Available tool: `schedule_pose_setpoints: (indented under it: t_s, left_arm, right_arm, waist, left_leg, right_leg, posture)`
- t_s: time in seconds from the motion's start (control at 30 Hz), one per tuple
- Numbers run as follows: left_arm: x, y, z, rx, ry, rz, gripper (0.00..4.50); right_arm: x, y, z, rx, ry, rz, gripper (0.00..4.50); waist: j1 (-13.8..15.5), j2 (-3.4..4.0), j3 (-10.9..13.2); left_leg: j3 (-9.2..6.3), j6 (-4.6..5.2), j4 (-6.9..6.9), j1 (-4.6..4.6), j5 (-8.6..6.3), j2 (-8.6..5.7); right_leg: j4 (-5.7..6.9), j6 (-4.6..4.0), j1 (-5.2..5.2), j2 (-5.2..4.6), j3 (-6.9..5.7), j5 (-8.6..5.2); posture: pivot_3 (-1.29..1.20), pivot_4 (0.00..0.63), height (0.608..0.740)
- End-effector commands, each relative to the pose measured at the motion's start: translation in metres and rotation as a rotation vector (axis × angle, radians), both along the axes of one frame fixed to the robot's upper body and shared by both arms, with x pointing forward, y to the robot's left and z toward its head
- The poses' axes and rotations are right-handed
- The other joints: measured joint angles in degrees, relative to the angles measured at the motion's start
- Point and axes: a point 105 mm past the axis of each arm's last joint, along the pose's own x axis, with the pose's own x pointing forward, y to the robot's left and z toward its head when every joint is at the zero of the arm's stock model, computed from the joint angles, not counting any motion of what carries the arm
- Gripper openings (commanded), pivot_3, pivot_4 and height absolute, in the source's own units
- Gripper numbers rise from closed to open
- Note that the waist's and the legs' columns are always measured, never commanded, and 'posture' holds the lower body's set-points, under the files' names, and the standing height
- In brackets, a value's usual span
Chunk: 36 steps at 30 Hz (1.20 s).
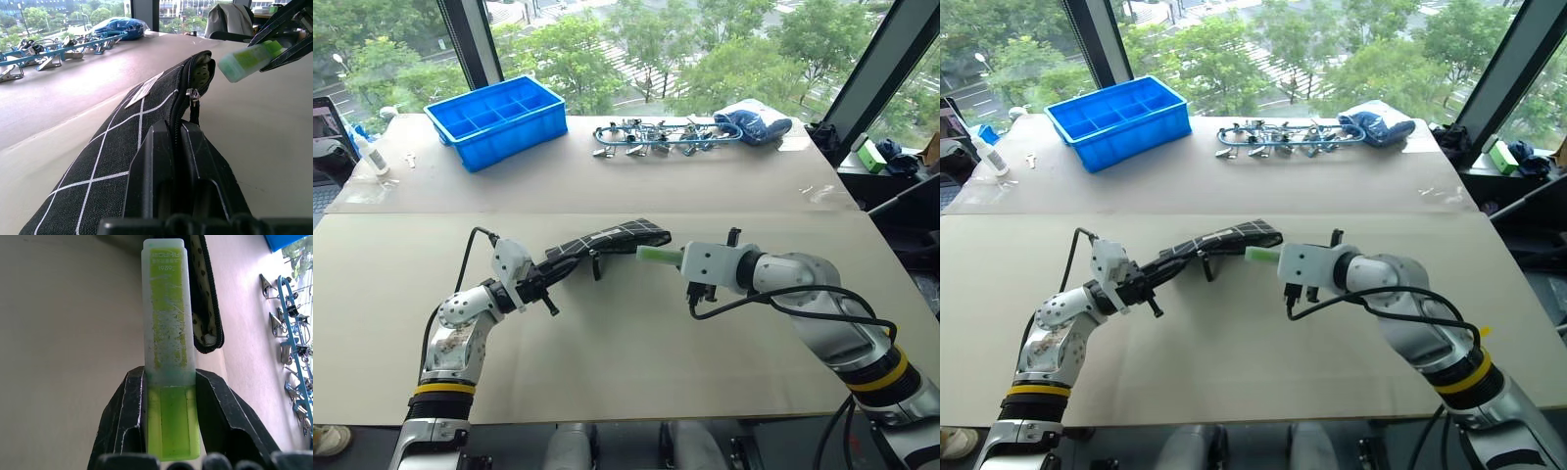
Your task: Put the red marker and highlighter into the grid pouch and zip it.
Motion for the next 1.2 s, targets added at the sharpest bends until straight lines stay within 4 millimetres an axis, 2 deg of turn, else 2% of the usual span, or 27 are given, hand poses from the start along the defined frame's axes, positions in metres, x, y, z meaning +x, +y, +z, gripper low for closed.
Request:
schedule_pose_setpoints:
  t_s: [0.03, 0.3, 0.47, 0.8, 0.9, 1.0, 1.13, 1.2]
  left_arm:
    - [-0.001, 0.0, 0.015, 0.003, -0.052, -0.012, 0.0]
    - [-0.001, -0.001, 0.016, 0.004, -0.056, -0.015, 0.0]
    - [-0.001, -0.002, 0.015, 0.004, -0.055, -0.016, 0.0]
    - [-0.002, -0.002, 0.015, 0.004, -0.054, -0.019, 0.0]
    - [-0.002, -0.002, 0.015, 0.005, -0.053, -0.02, 0.0]
    - [-0.001, -0.003, 0.015, 0.005, -0.053, -0.021, 0.0]
    - [0.0, -0.003, 0.016, 0.003, -0.054, -0.02, 0.0]
    - [0.0, -0.004, 0.016, 0.001, -0.054, -0.02, 0.0]
  right_arm:
    - [0.004, 0.004, 0.015, 0.006, -0.059, 0.015, 0.99]
    - [0.01, 0.006, 0.015, 0.012, -0.01, 0.011, 0.99]
    - [0.019, 0.016, 0.015, -0.003, -0.021, 0.001, 0.99]
    - [0.029, 0.052, 0.015, -0.108, -0.117, 0.12, 0.99]
    - [0.028, 0.069, 0.015, -0.162, -0.208, 0.214, 0.99]
    - [0.022, 0.083, 0.005, -0.211, -0.252, 0.325, 0.99]
    - [0.022, 0.095, -0.003, -0.178, -0.258, 0.372, 0.99]
    - [0.025, 0.102, 0.0, -0.107, -0.27, 0.372, 0.99]
  waist:
    - [0.0, 0.0, 0.0]
    - [0.03, 0.0, 0.0]
    - [-0.03, 0.0, 0.0]
    - [-0.33, 0.0, 0.0]
    - [-0.47, 0.01, 0.0]
    - [-0.51, 0.01, 0.0]
    - [-0.72, 0.01, 0.0]
    - [-0.84, 0.01, 0.0]
  left_leg:
    - [0.0, 0.0, 0.0, 0.0, 0.0, 0.0]
    - [0.02, 0.0, 0.01, 0.0, 0.0, 0.0]
    - [0.03, 0.0, 0.01, 0.0, 0.0, 0.0]
    - [0.18, -0.02, 0.01, -0.02, 0.01, 0.0]
    - [0.22, -0.04, 0.01, -0.03, 0.02, 0.0]
    - [0.24, -0.05, 0.0, -0.02, 0.03, 0.01]
    - [0.26, -0.09, 0.0, -0.02, 0.05, 0.01]
    - [0.27, -0.11, 0.0, -0.01, 0.06, 0.02]
  right_leg:
    - [0.0, 0.0, 0.0, 0.0, 0.0, 0.0]
    - [0.0, 0.0, 0.0, 0.0, -0.01, 0.0]
    - [0.01, 0.0, 0.0, 0.0, -0.01, 0.0]
    - [0.02, 0.0, -0.02, 0.0, -0.03, 0.0]
    - [0.02, 0.0, -0.02, 0.0, -0.03, 0.0]
    - [0.03, 0.0, -0.02, 0.0, -0.04, 0.0]
    - [0.03, 0.0, -0.02, 0.0, -0.03, 0.0]
    - [0.04, 0.0, -0.02, 0.0, -0.03, 0.0]
  posture:
    - [0.0, 0.15, 0.74]
    - [0.0, 0.15, 0.74]
    - [0.0, 0.15, 0.74]
    - [0.0, 0.15, 0.74]
    - [0.0, 0.15, 0.74]
    - [0.0, 0.15, 0.74]
    - [0.0, 0.15, 0.74]
    - [0.0, 0.15, 0.74]
